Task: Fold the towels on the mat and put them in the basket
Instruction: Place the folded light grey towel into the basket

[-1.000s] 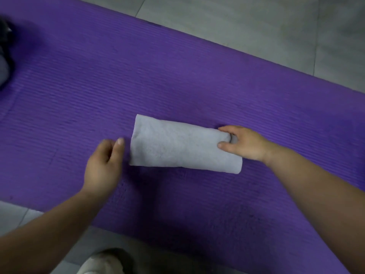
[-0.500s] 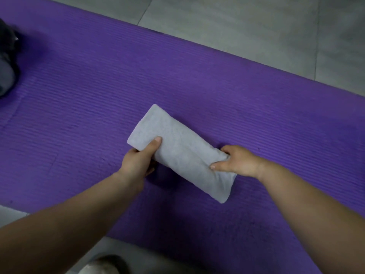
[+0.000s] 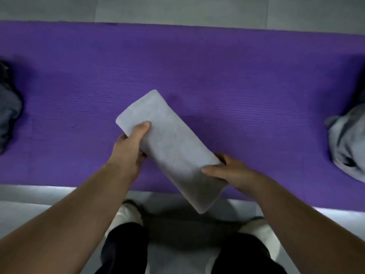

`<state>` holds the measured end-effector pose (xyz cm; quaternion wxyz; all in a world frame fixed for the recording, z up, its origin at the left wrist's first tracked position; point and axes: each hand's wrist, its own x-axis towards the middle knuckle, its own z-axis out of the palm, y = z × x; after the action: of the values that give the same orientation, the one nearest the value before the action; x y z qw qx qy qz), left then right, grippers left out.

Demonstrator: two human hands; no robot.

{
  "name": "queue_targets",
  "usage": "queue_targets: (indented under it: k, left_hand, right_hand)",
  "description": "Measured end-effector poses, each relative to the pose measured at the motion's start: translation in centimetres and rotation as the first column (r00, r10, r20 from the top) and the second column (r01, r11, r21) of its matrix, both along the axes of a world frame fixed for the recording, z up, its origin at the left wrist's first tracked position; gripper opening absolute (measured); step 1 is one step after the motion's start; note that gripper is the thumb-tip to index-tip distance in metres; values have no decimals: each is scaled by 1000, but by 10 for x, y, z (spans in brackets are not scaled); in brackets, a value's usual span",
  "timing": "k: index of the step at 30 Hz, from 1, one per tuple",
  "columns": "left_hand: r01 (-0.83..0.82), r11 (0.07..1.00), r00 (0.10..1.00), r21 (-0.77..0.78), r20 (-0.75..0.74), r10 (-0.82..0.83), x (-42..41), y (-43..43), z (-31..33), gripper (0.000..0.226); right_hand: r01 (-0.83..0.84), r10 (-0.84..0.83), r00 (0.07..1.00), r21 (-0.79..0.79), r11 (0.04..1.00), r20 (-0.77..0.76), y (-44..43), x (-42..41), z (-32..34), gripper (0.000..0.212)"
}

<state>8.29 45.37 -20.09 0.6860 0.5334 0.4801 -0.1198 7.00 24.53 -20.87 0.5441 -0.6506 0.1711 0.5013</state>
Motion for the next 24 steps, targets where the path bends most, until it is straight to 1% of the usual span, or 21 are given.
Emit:
queue_targets:
  k: [2, 4, 6, 9, 12, 14, 16, 18, 20, 22, 24]
  left_hand:
    - [68, 997, 998, 39, -12, -68, -7, -12, 55, 19]
    - [151, 986, 989, 69, -17, -150, -5, -27, 117, 3]
    - [243, 967, 970, 79, 1, -244, 2, -48, 182, 3]
    - [395, 916, 914, 70, 67, -400, 16, -91, 275, 5]
    - [498, 863, 855, 81, 118, -505, 20, -153, 353, 25]
    - [558, 825, 810, 91, 154, -566, 13, -207, 397, 34]
    - [628, 772, 750, 93, 190, -633, -1, -268, 433, 37]
    - [697, 713, 684, 83, 225, -694, -23, -332, 463, 35]
    - [739, 671, 642, 60, 236, -729, -52, -394, 484, 39]
    - [767, 639, 612, 60, 233, -756, -84, -450, 504, 42]
    - [804, 592, 569, 47, 229, -790, -117, -502, 520, 46]
  right_hand:
    - [105, -106, 994, -9, 994, -22, -12, -26, 51, 42]
    - [264, -263, 965, 8, 965, -15, -22, -48, 114, 35]
    - [361, -362, 932, 19, 932, 25, -35, -65, 182, 29]
    - [508, -513, 854, 77, 858, 83, -62, -83, 280, 39]
    - [666, -678, 727, 128, 735, 109, -99, -107, 359, 42]
    - [765, -774, 621, 121, 633, 125, -125, -131, 399, 48]
    - [841, -847, 509, 119, 527, 154, -156, -159, 432, 51]
    - [897, -899, 394, 133, 421, 189, -192, -187, 459, 48]
    - [936, -933, 289, 143, 323, 216, -232, -218, 482, 47]
    - [956, -947, 227, 135, 262, 227, -268, -248, 500, 49]
    - [967, -949, 183, 126, 221, 257, -305, -279, 517, 47]
